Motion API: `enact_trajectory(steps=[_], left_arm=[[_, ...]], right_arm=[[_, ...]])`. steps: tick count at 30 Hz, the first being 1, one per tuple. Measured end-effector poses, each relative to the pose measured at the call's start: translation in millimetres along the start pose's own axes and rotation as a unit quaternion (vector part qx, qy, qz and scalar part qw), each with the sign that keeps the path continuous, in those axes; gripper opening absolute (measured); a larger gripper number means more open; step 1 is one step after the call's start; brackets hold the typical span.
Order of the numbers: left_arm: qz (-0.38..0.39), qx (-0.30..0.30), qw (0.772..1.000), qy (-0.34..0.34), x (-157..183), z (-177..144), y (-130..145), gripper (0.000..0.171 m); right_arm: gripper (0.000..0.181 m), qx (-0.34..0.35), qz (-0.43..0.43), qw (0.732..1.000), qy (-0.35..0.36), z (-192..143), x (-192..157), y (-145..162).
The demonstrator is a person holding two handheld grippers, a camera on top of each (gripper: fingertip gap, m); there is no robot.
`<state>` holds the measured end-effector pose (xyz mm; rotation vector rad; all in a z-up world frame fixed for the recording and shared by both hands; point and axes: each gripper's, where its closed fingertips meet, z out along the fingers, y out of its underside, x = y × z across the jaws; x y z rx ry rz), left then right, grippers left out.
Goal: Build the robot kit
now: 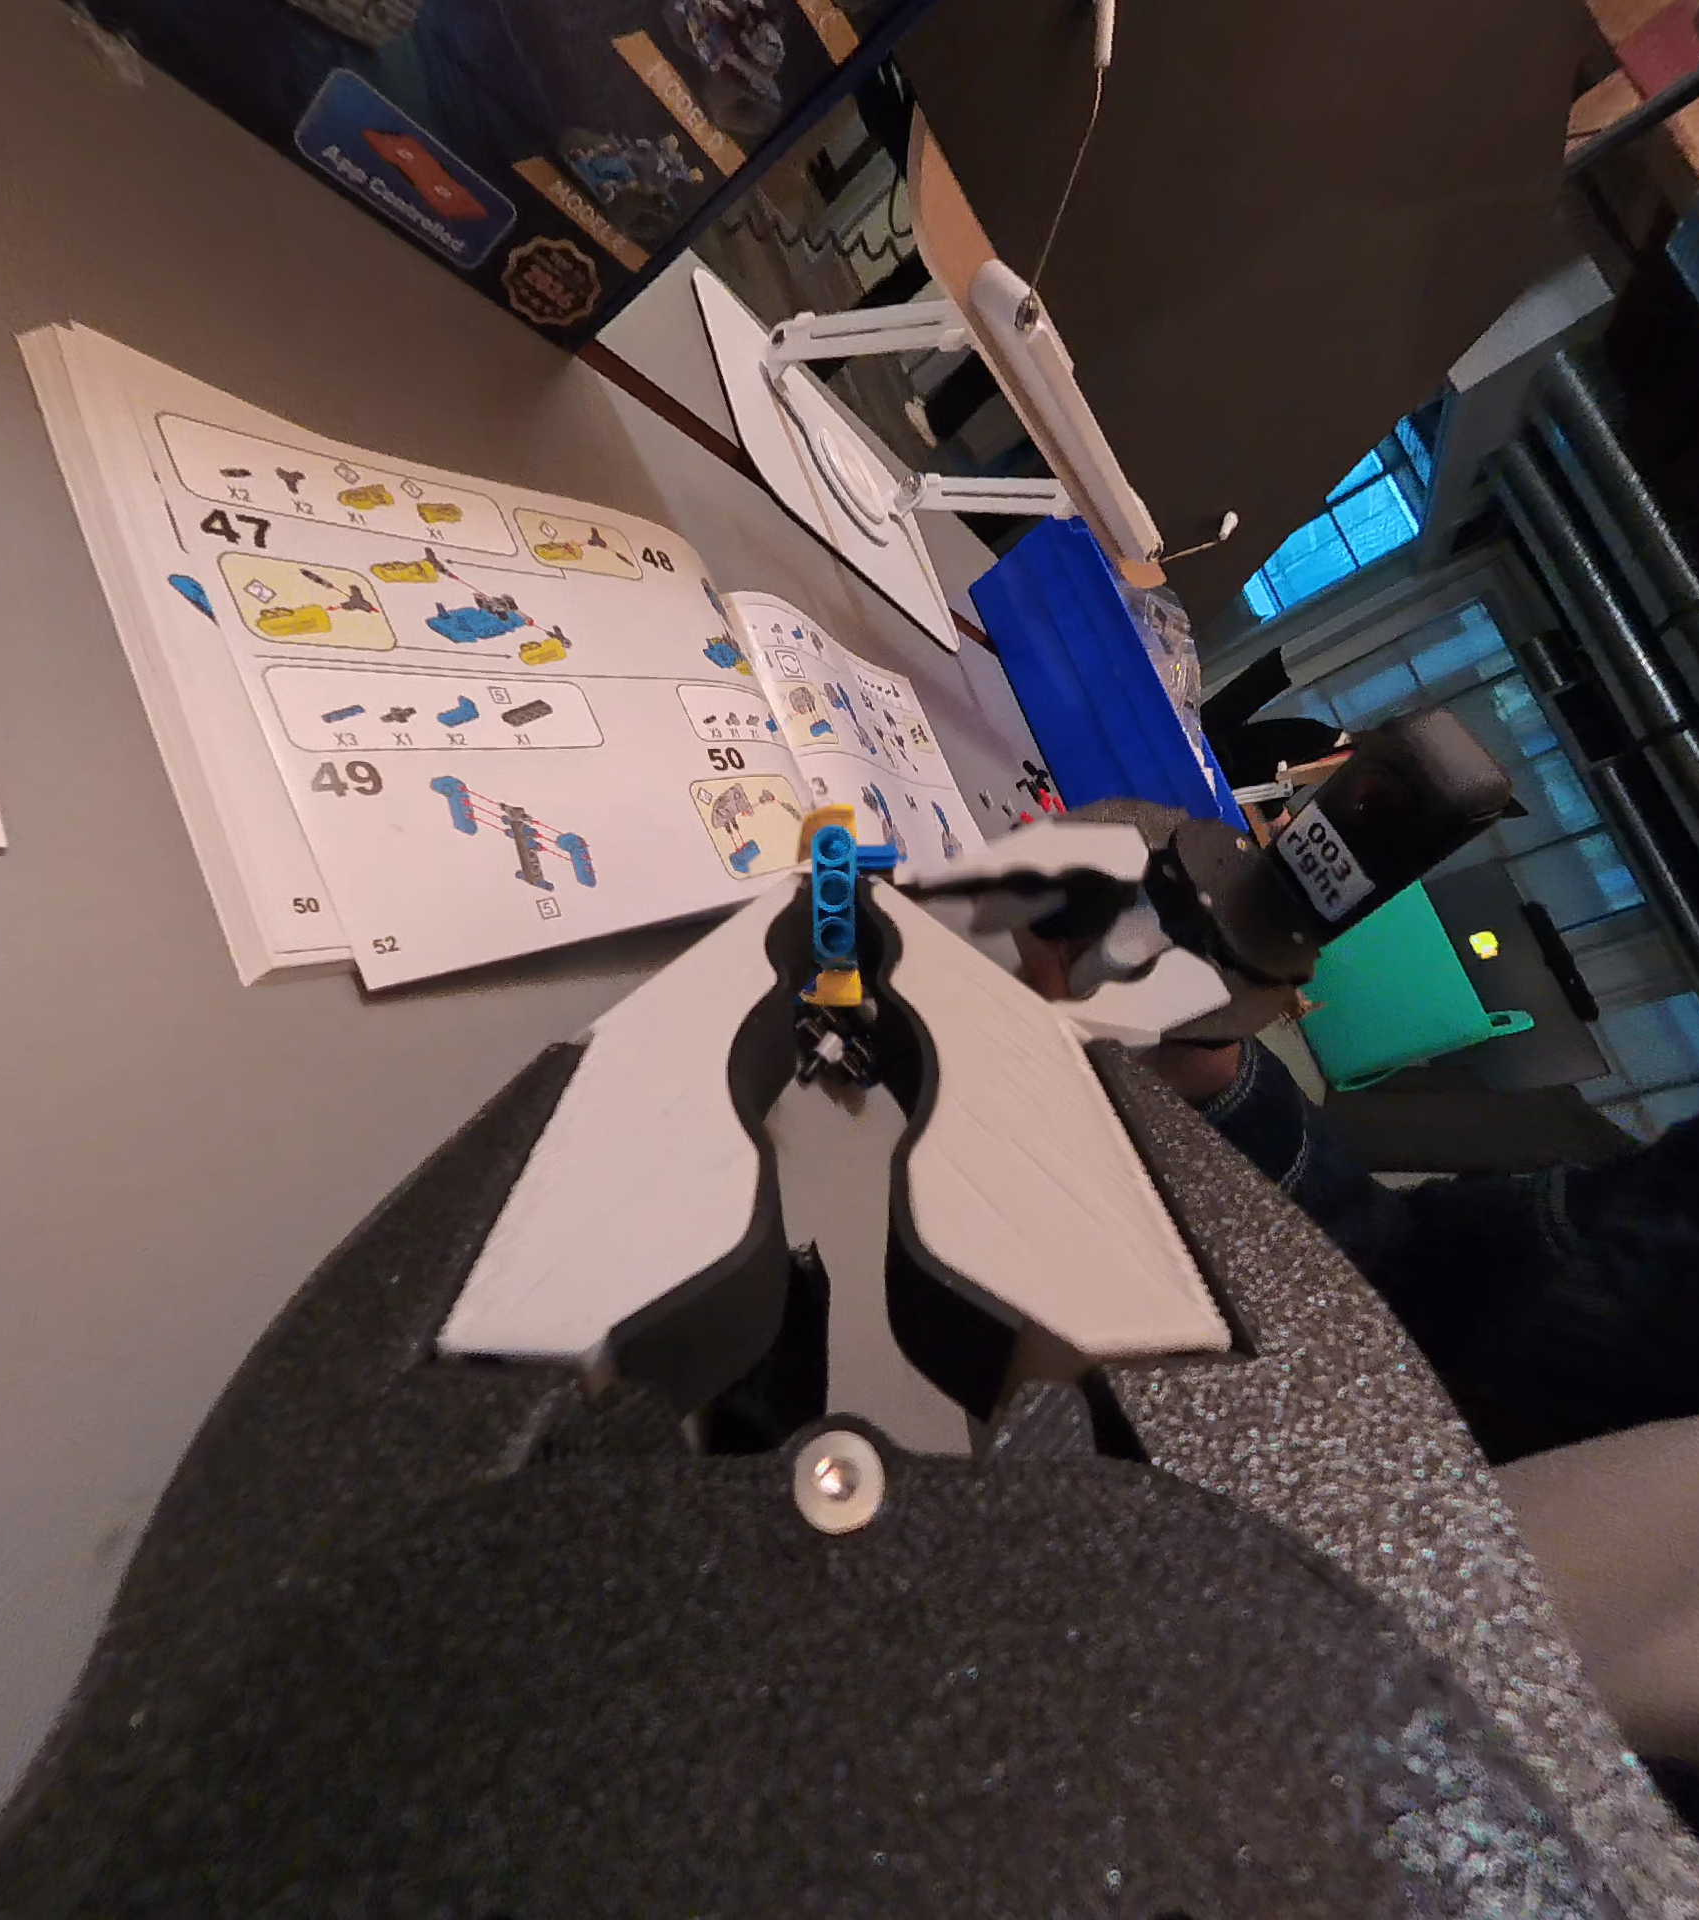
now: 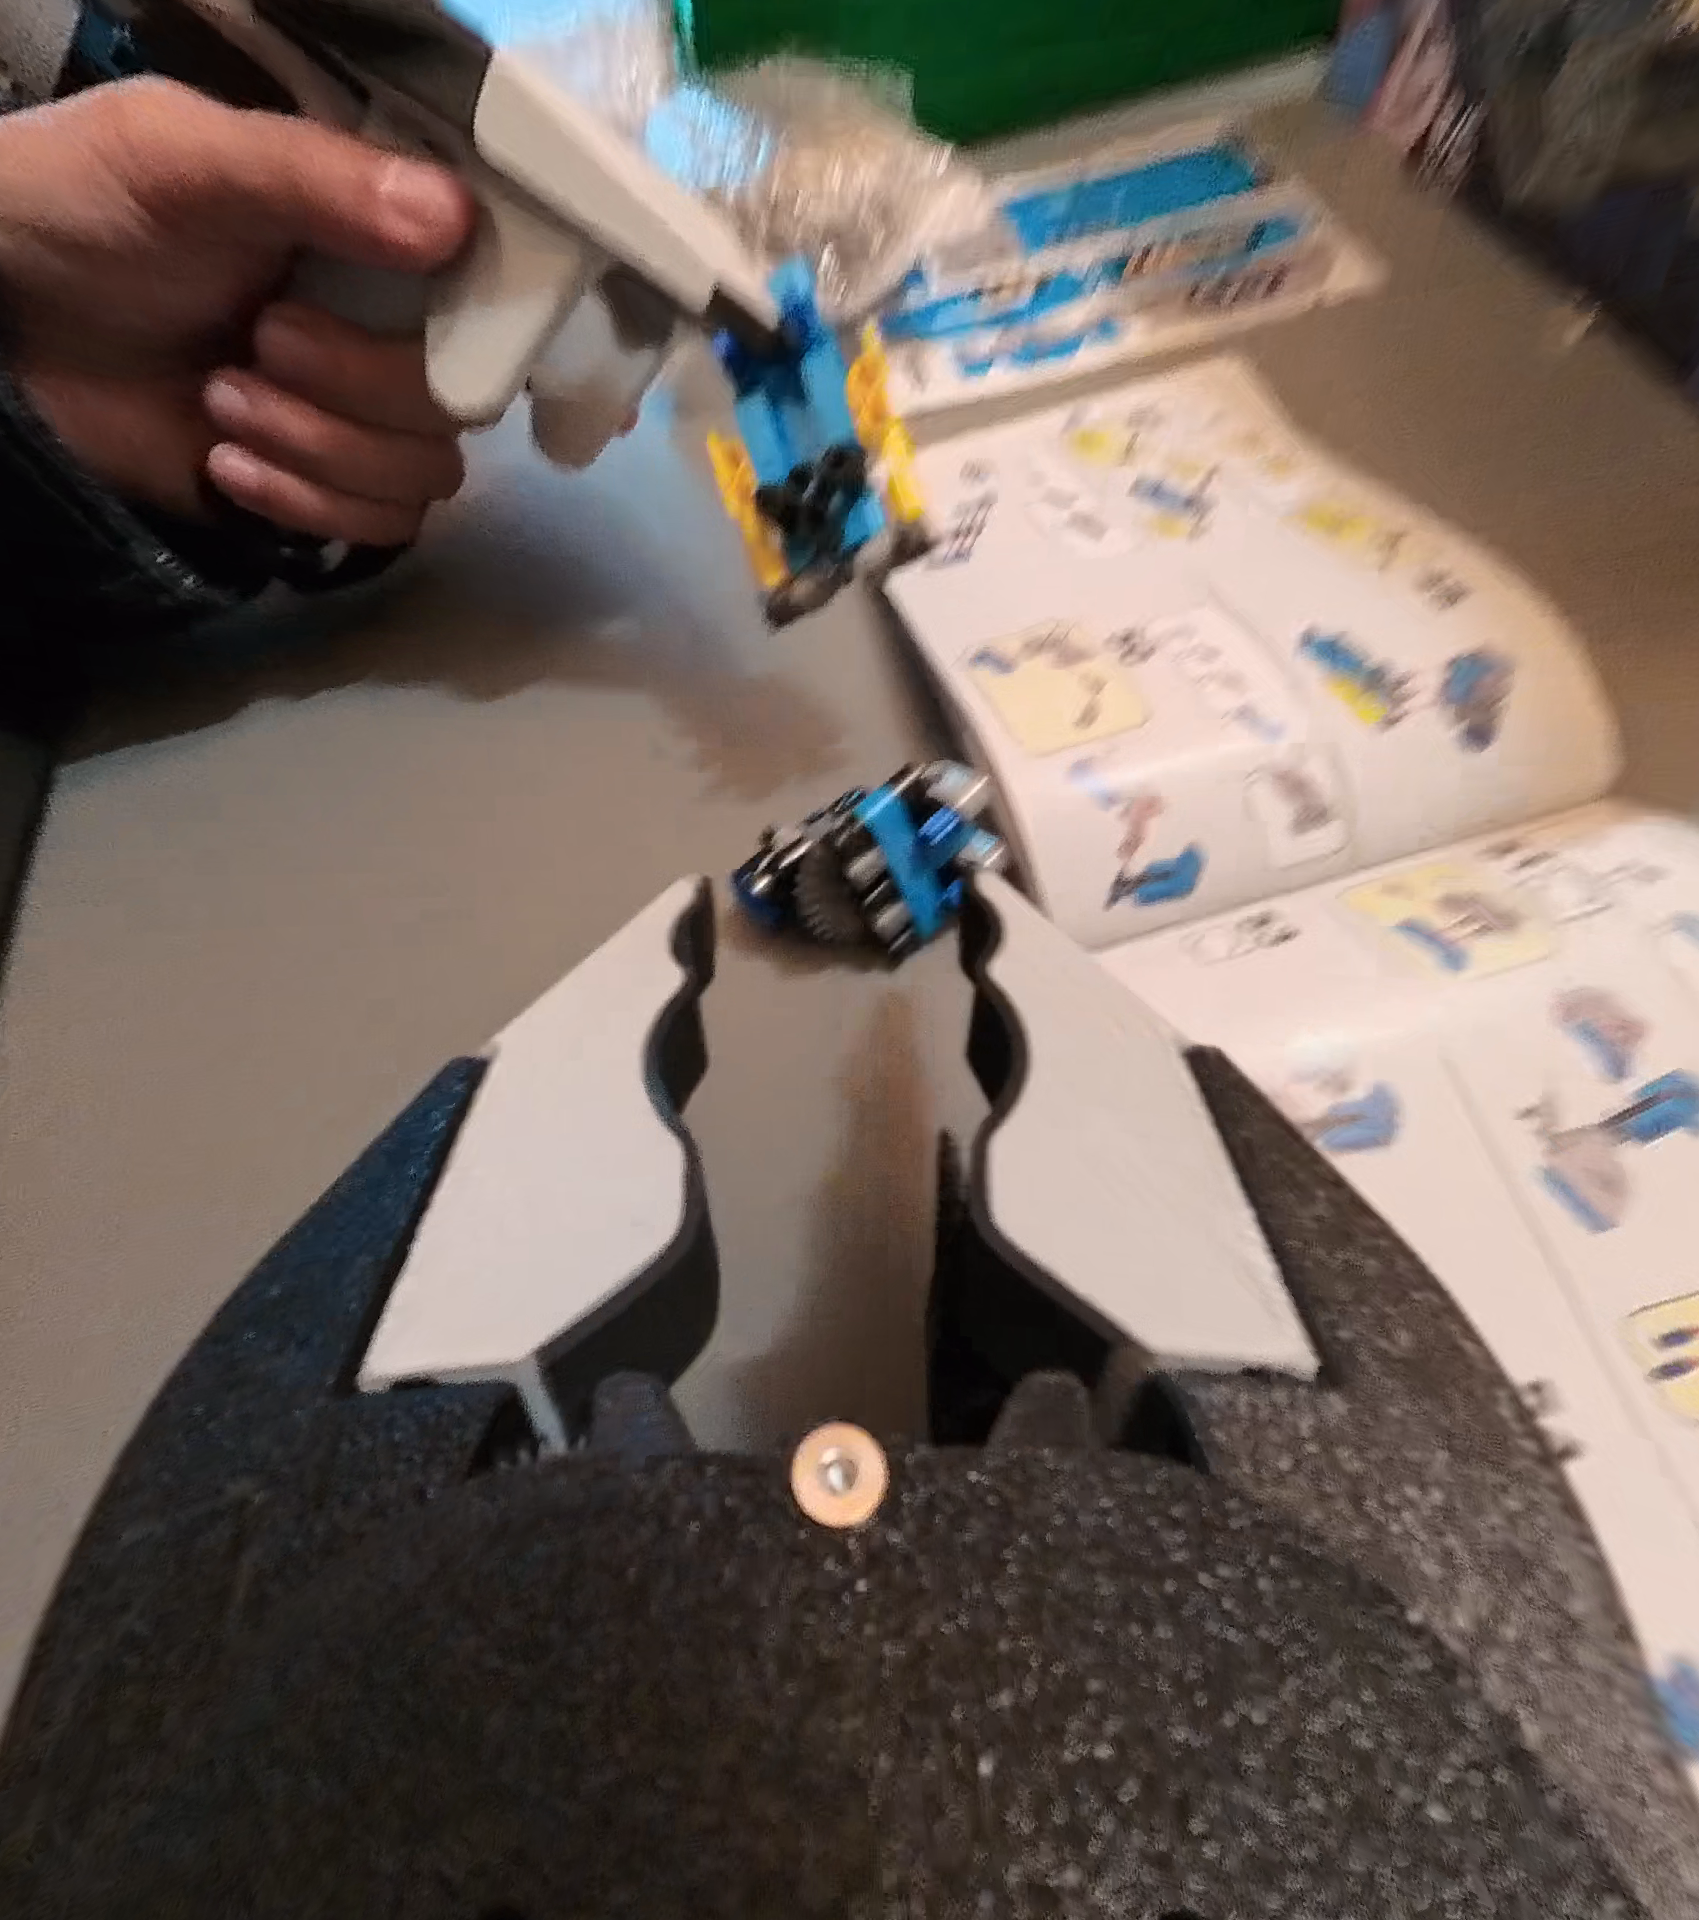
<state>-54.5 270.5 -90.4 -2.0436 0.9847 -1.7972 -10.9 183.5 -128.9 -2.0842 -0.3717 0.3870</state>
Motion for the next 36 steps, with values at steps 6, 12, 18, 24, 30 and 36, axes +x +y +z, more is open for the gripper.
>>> enact_trajectory(steps=[6, 12, 18, 24, 30, 36], left_arm=[[0.016, -0.095, 0.995, 0.026, 10.2, 9.6, 33.5, 0.007], [0.012, -0.11, 0.992, 0.066, 21.4, 0.5, 41.9, 0.007], [0.046, -0.125, 0.99, 0.037, 14.8, -3.2, 55.2, 0.007], [0.03, -0.185, 0.981, 0.052, 18.3, -11.4, 92.3, 0.007], [0.024, -0.237, 0.968, 0.075, 30.4, -6.4, 116.7, 0.008], [0.042, -0.268, 0.96, 0.07, 38.5, 5.9, 134.0, 0.017]], right_arm=[[0.064, 0.009, -0.063, 0.998, -0.008, 21.4, 5.4, -13.7], [0.049, -0.066, -0.056, 0.994, -0.061, 24.5, -12.1, 11.6], [0.047, -0.07, -0.075, 0.994, -0.028, 8.8, -26.3, 18.9], [0.029, -0.019, -0.274, 0.938, 0.211, -34.0, -0.7, -10.9], [0.029, 0.008, -0.286, 0.926, 0.246, -49.9, -16.3, -13.7], [0.028, 0.045, -0.384, 0.864, 0.322, -67.7, -33.1, -42.9]])
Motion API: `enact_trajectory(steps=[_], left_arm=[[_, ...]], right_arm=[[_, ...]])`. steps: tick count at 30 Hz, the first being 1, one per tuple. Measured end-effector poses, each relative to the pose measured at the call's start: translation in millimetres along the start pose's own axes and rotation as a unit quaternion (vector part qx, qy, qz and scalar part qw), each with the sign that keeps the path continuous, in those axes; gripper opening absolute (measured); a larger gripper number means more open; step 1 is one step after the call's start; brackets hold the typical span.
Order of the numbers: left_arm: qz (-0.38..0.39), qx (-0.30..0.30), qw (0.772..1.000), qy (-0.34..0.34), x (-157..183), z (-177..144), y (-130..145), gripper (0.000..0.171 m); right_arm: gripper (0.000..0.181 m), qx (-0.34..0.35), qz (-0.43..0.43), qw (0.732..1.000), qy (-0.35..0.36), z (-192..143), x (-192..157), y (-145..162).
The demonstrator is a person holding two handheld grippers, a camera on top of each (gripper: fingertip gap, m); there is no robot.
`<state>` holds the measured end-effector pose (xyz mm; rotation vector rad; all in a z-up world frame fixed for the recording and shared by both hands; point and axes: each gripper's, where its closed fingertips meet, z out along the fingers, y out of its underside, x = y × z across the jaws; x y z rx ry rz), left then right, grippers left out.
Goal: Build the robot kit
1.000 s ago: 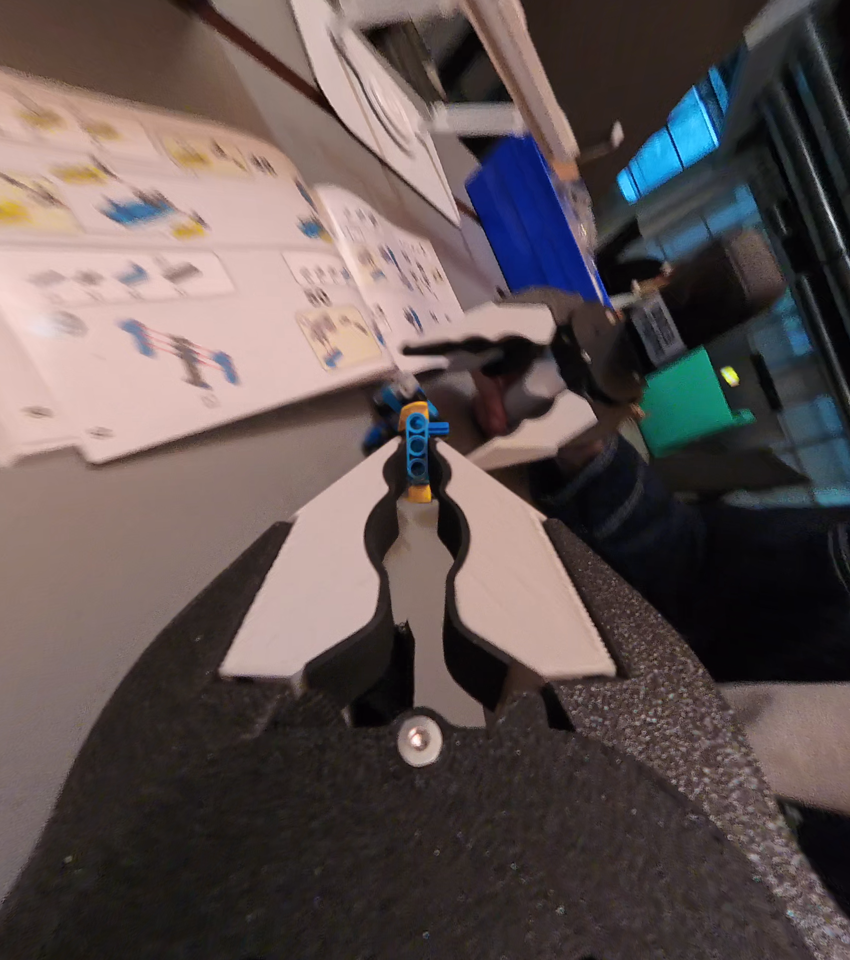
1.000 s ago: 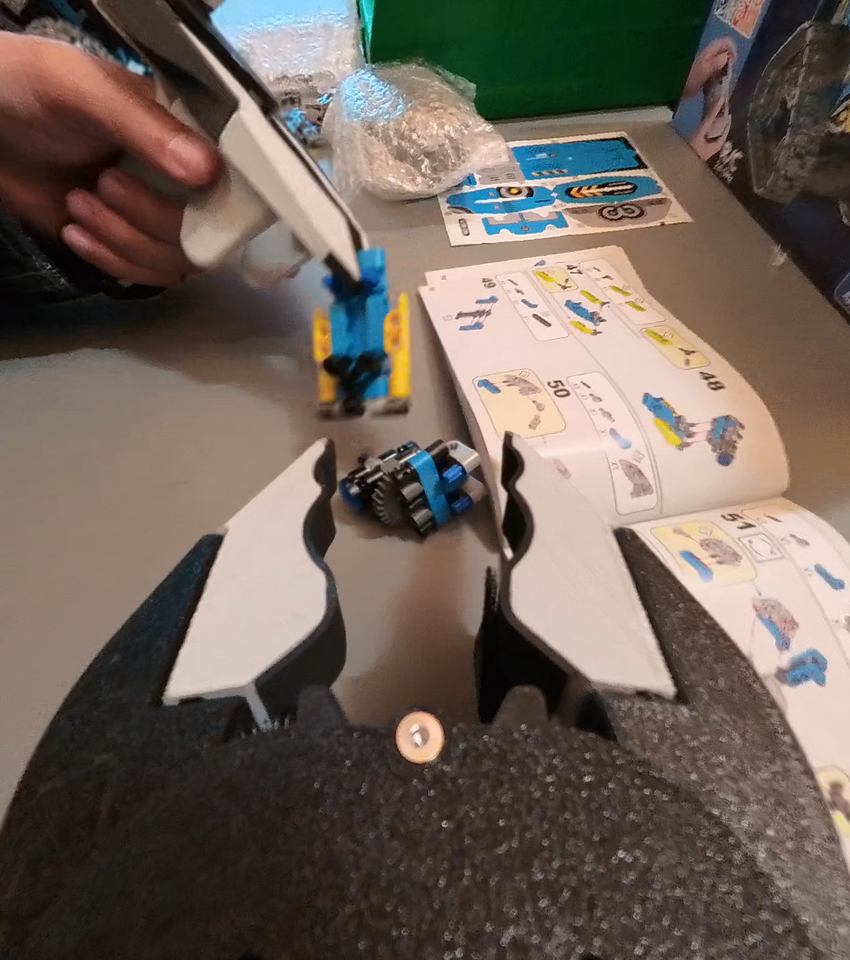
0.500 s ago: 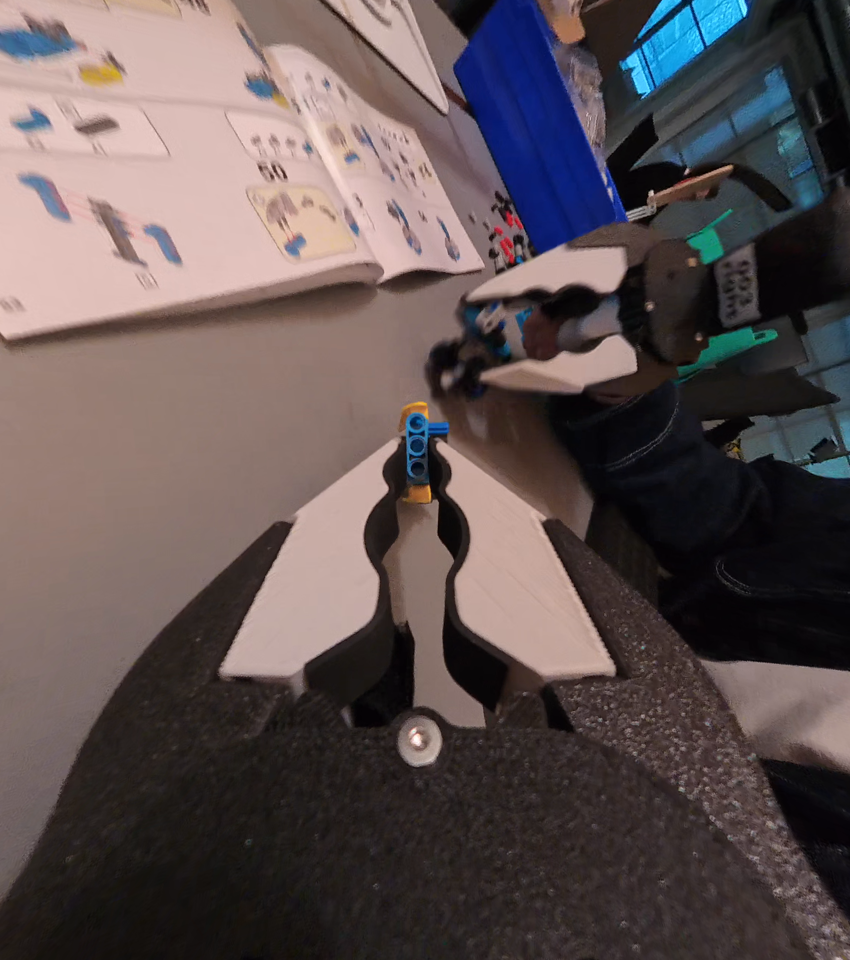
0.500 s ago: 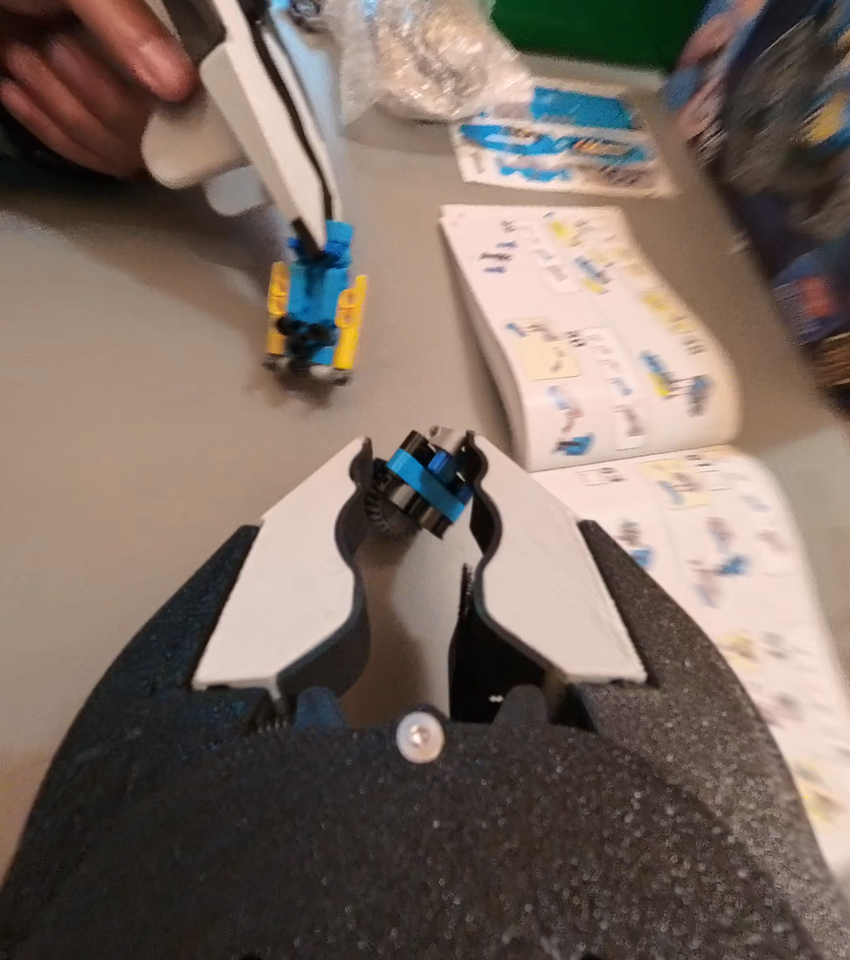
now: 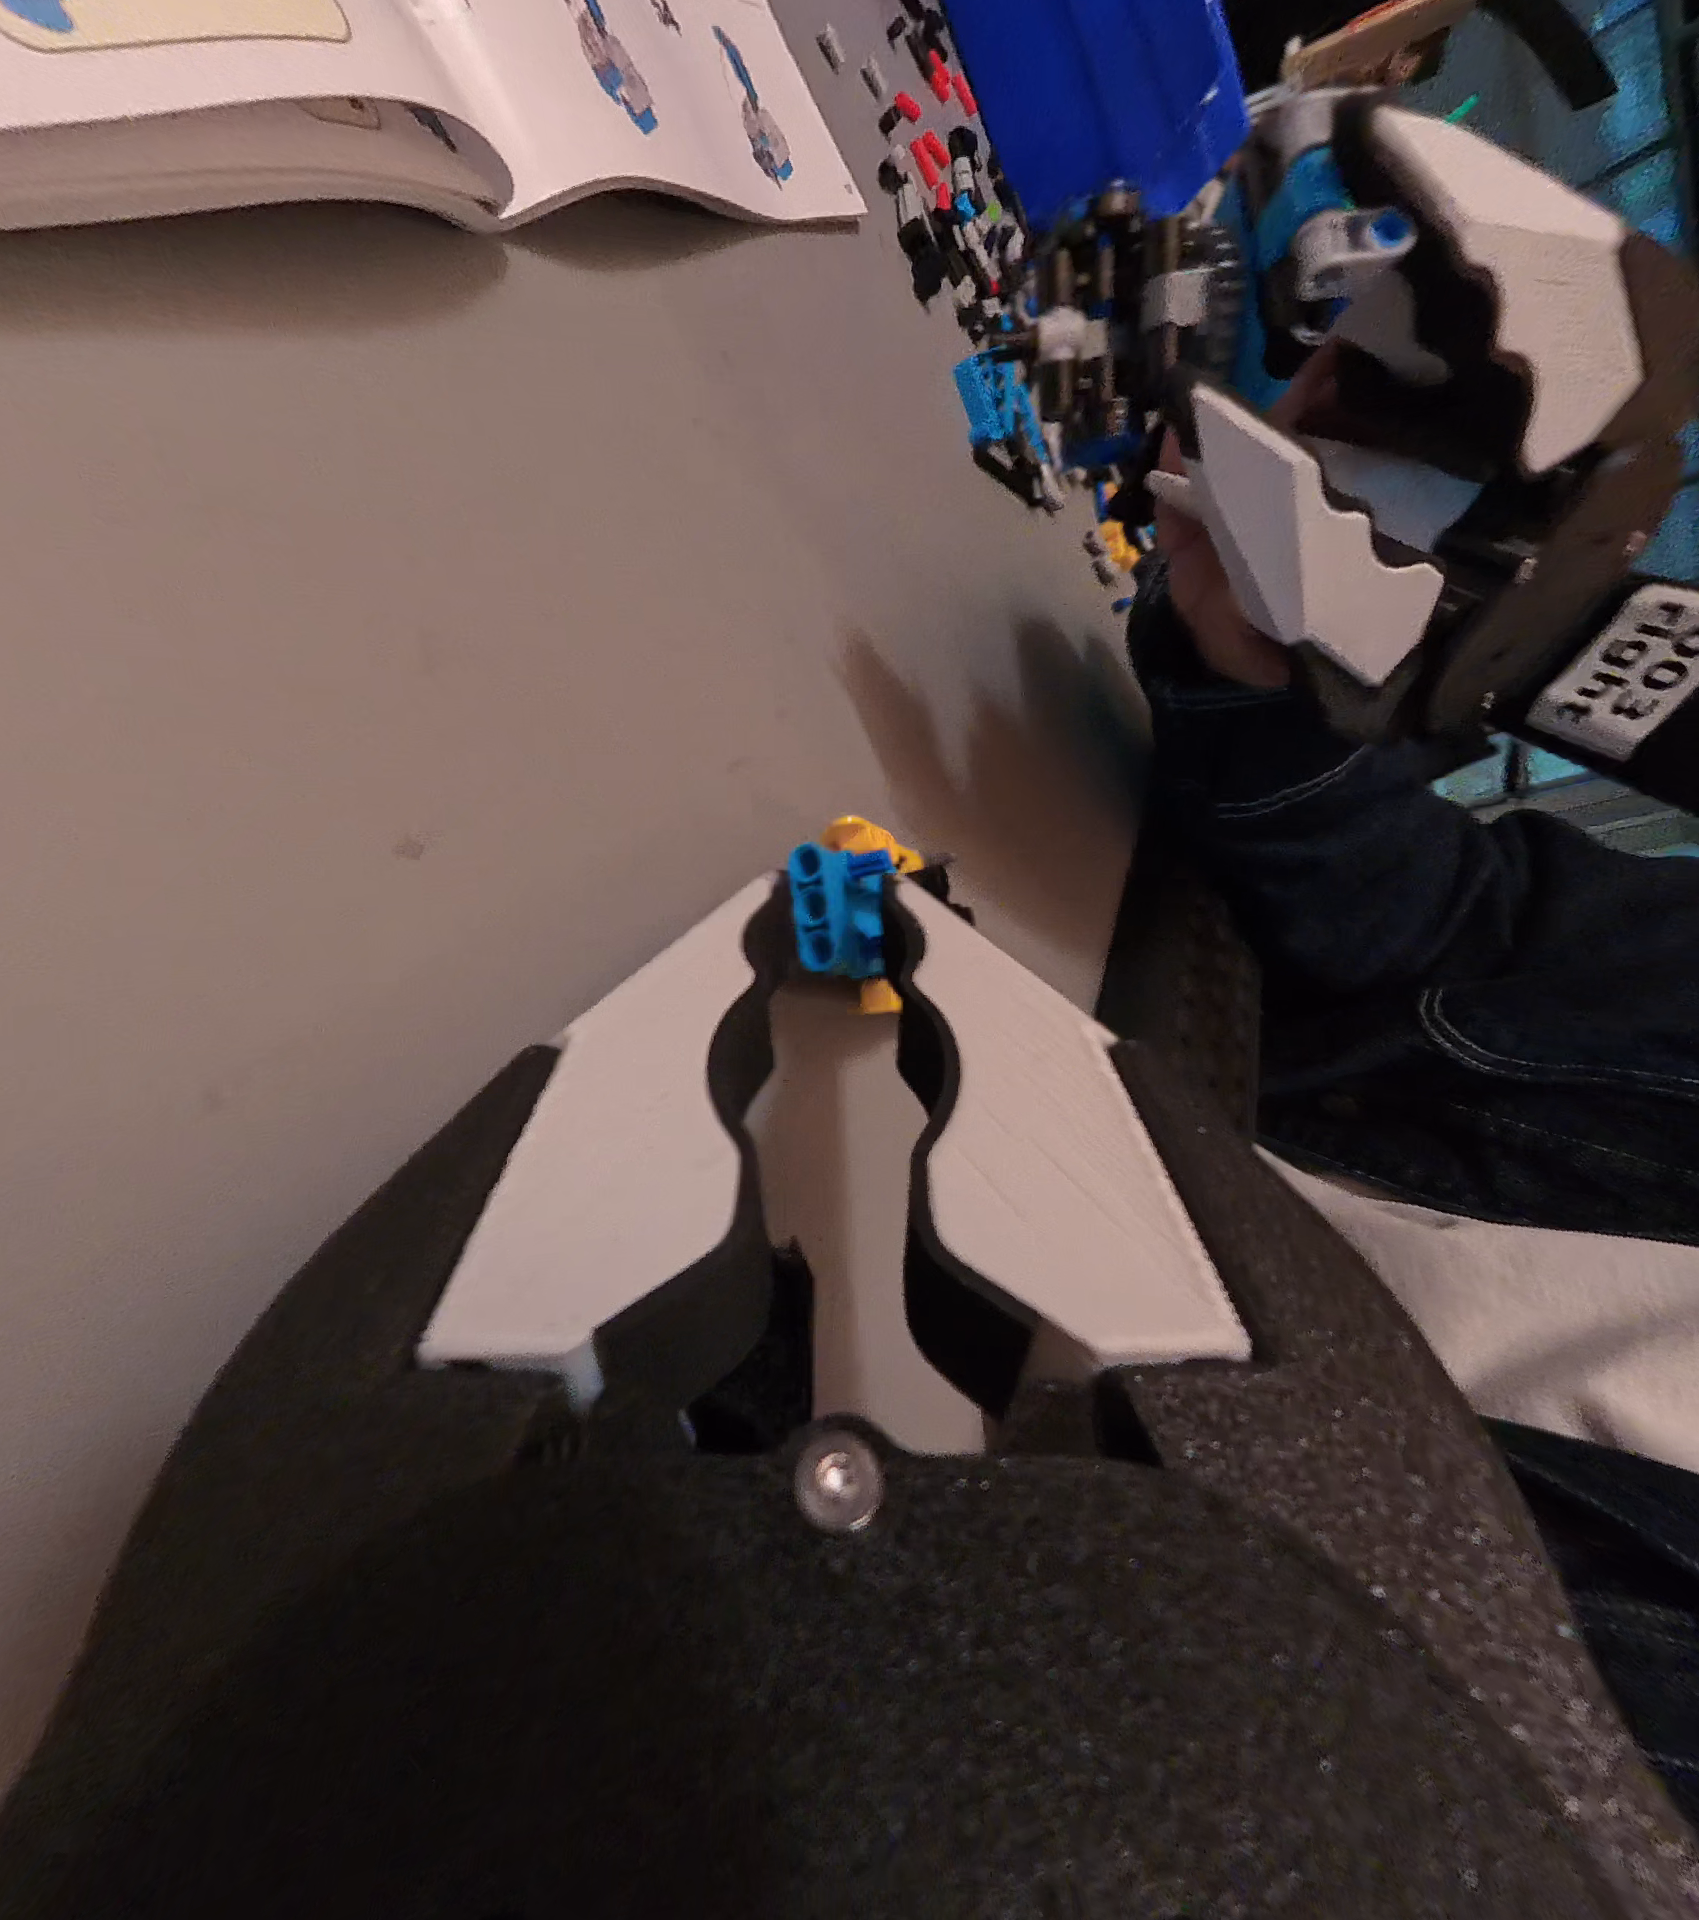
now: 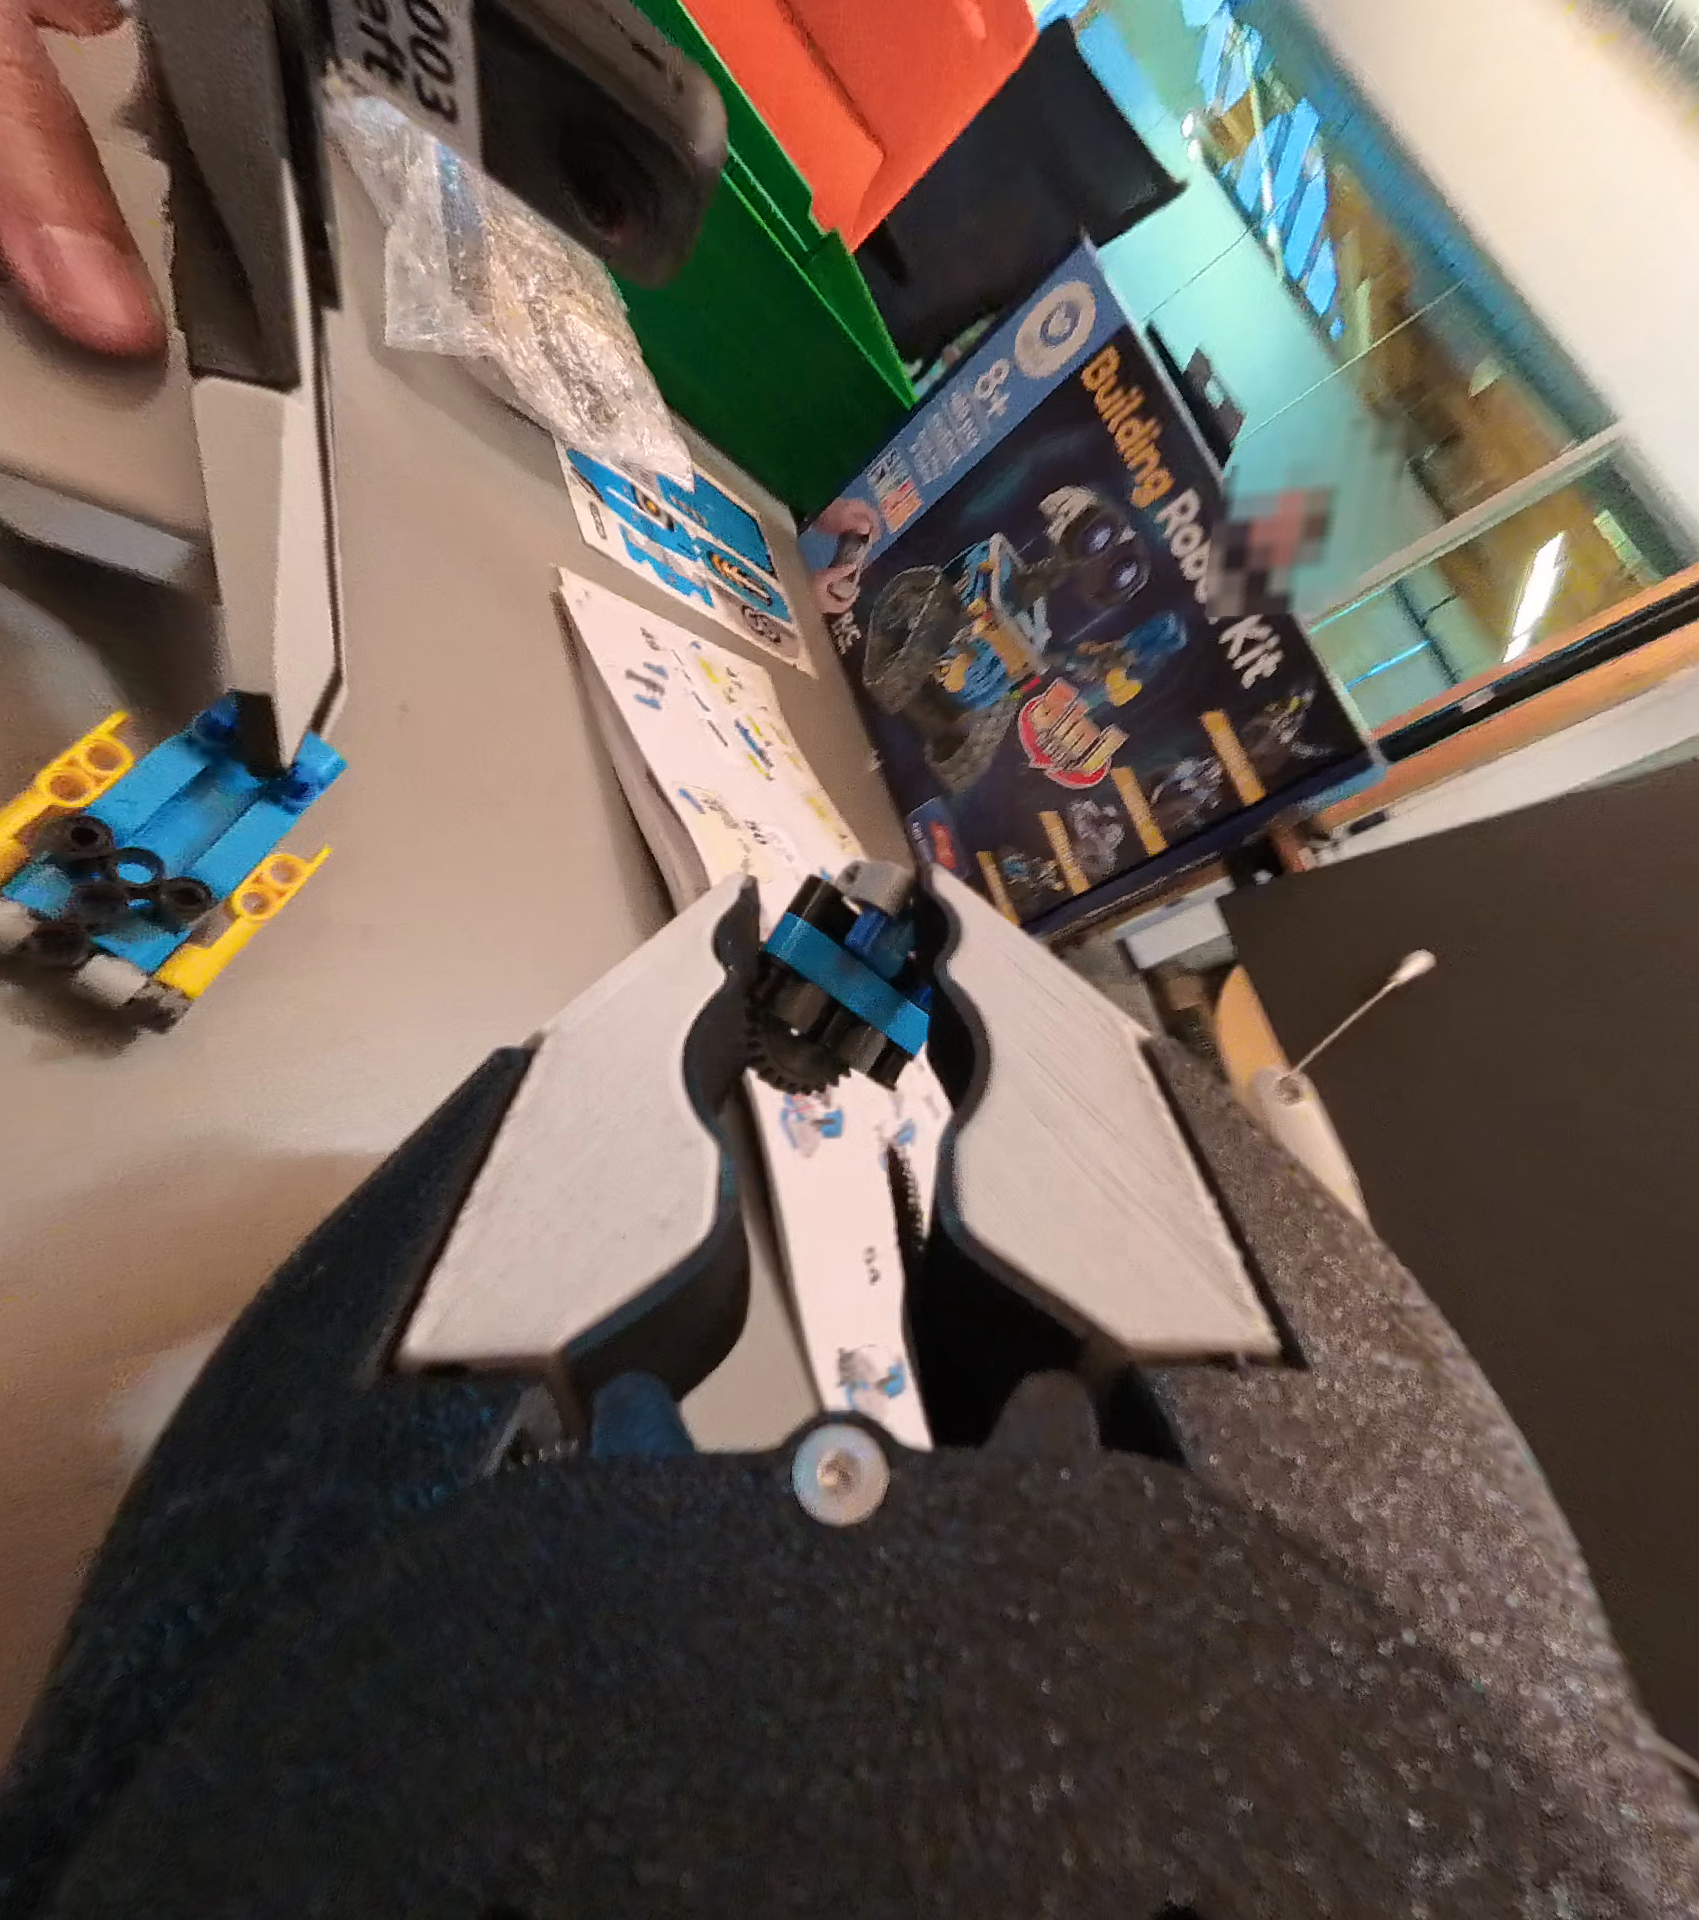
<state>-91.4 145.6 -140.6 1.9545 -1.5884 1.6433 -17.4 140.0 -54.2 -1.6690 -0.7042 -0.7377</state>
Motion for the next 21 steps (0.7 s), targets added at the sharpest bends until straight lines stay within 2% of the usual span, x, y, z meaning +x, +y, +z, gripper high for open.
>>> enact_trajectory(steps=[1, 3, 6, 10, 12, 17, 21], left_arm=[[0.004, 0.0, 1.0, -0.009, -1.6, 1.1, -1.0, 0.025], [0.009, 0.01, 1.0, -0.009, -0.6, -0.1, -4.8, 0.029], [0.031, 0.053, 0.998, -0.013, 3.2, -8.6, -21.8, 0.037], [0.135, 0.133, 0.982, 0.006, 39.5, -20.7, -48.8, 0.037], [0.161, 0.161, 0.974, 0.019, 55.2, -22.0, -56.1, 0.037], [0.181, 0.177, 0.967, 0.016, 63.3, -18.0, -61.9, 0.036], [0.18, 0.164, 0.97, 0.031, 66.5, -10.3, -61.3, 0.022]], right_arm=[[0.029, 0.001, -0.017, 1.0, 0.005, -0.5, -1.1, -2.3], [0.029, 0.003, -0.033, 0.999, 0.004, 0.5, -6.0, -5.5], [0.029, -0.006, -0.05, 0.999, -0.015, 5.3, -19.6, -4.2], [0.029, -0.015, -0.041, 0.999, -0.019, 11.6, -29.1, -13.4], [0.029, -0.02, -0.042, 0.999, -0.012, 13.7, -30.0, -21.5], [0.029, -0.025, -0.035, 0.999, 0.001, 17.2, -27.7, -30.3], [0.029, -0.01, -0.023, 1.0, -0.005, 17.6, -28.4, -37.0]])
